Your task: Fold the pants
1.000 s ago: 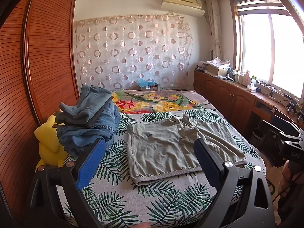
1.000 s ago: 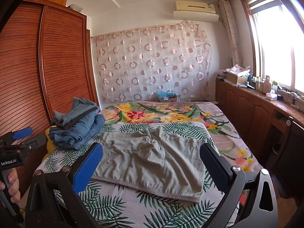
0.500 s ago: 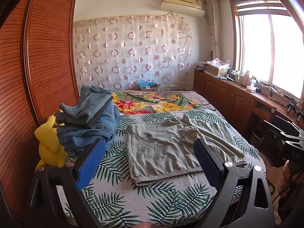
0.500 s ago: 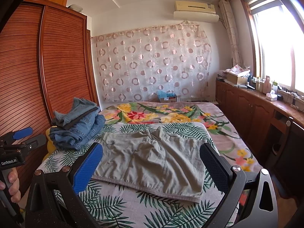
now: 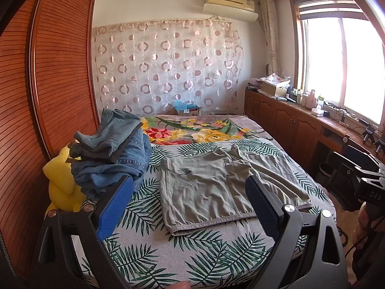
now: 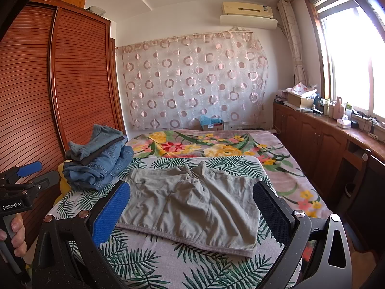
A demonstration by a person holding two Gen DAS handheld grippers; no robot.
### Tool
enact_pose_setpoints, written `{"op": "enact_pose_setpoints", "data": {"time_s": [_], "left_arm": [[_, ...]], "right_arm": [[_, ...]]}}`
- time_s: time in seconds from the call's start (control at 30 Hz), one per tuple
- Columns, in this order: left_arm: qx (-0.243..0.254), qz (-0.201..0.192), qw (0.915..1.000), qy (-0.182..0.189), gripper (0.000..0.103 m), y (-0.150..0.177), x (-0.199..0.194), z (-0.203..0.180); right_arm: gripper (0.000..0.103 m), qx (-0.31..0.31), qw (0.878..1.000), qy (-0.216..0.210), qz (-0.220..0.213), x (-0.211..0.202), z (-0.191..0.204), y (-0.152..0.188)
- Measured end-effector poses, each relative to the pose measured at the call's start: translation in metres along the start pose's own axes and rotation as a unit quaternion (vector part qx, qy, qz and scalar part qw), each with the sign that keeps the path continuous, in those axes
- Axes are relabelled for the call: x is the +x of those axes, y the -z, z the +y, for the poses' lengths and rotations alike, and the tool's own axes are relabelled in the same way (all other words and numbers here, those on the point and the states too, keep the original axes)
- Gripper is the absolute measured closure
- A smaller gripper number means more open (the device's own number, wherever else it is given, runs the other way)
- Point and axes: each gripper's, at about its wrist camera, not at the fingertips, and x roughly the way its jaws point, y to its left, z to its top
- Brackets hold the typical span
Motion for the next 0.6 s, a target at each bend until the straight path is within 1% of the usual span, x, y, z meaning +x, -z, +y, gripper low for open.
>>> {"op": "enact_pose_setpoints", "data": {"time_s": [0.3, 0.43, 0.53, 0.6], "left_arm": [[0.005, 0.006, 0.9999, 0.006, 0.009, 0.004, 0.004, -0.005], [0.007, 0.016, 0.9998, 0.007, 0.009, 0.009, 0.012, -0.003], [-0.001, 0.016, 0.9998, 0.015, 0.009, 0.017, 0.021, 0.003], [-0.006, 0.024, 0.9995, 0.021, 0.009, 0.023, 0.029, 0.006]], "right_arm": [[0.001, -0.001, 1.0, 0.004, 0.001, 0.0, -0.001, 0.001], [0.001, -0.002, 1.0, 0.003, 0.006, 0.003, -0.001, 0.004], [0.001, -0.004, 1.0, 0.0, 0.013, 0.008, -0.002, 0.006], [0.001, -0.006, 1.0, 0.0, 0.017, 0.011, -0.002, 0.008]]}}
